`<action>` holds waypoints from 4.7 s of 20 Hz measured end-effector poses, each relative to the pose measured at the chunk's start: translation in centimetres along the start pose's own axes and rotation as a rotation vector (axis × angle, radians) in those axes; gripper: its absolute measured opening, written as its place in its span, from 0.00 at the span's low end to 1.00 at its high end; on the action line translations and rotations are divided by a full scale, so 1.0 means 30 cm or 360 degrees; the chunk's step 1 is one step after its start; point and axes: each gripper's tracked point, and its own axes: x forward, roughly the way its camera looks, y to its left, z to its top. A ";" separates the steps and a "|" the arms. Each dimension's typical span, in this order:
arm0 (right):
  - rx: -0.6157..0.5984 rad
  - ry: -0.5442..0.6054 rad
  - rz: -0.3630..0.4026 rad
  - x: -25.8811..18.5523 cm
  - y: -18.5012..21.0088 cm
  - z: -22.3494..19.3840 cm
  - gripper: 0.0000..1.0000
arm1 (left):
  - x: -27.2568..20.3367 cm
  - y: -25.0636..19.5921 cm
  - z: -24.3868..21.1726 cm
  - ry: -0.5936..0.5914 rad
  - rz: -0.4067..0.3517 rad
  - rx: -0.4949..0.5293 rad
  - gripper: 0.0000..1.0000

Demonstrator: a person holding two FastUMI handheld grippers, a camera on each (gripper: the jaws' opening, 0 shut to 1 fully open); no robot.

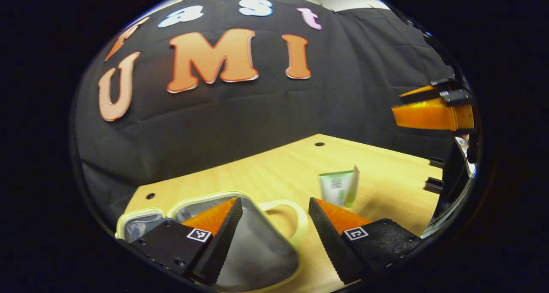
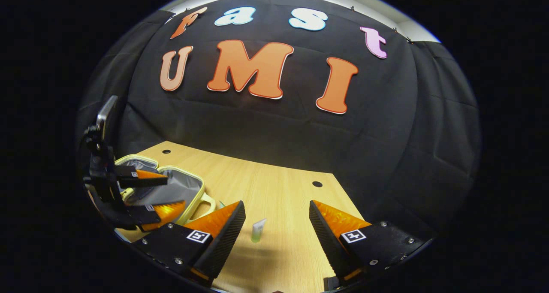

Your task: First open the suitcase, pack the skin care products into it, and then close the suitcase.

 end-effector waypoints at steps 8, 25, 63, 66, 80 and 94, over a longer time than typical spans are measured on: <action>0.0004 0.0089 -0.0112 -0.067 -0.158 -0.084 0.95 | 0.210 -0.279 -0.116 0.0158 -0.0223 0.0001 0.91; 0.0008 0.0297 0.0199 0.094 -0.108 -0.340 0.95 | 0.259 -0.239 -0.002 0.0163 -0.0103 -0.0256 0.54; 0.0082 0.0459 0.0827 0.261 0.542 -0.233 0.36 | -0.223 0.433 -0.488 0.1015 0.0411 -0.0514 0.54; 0.0101 0.0484 0.0855 0.245 0.672 -0.199 0.31 | -0.187 0.419 -0.514 0.1076 0.0286 -0.0555 0.54; 0.0152 0.0781 0.0848 0.298 0.864 -0.277 0.36 | -0.125 0.412 -0.480 0.0972 0.0212 -0.0860 0.71; 0.0147 0.1168 0.0755 0.271 0.926 -0.377 0.31 | -0.773 1.033 -0.357 0.0498 0.0931 -0.1074 0.93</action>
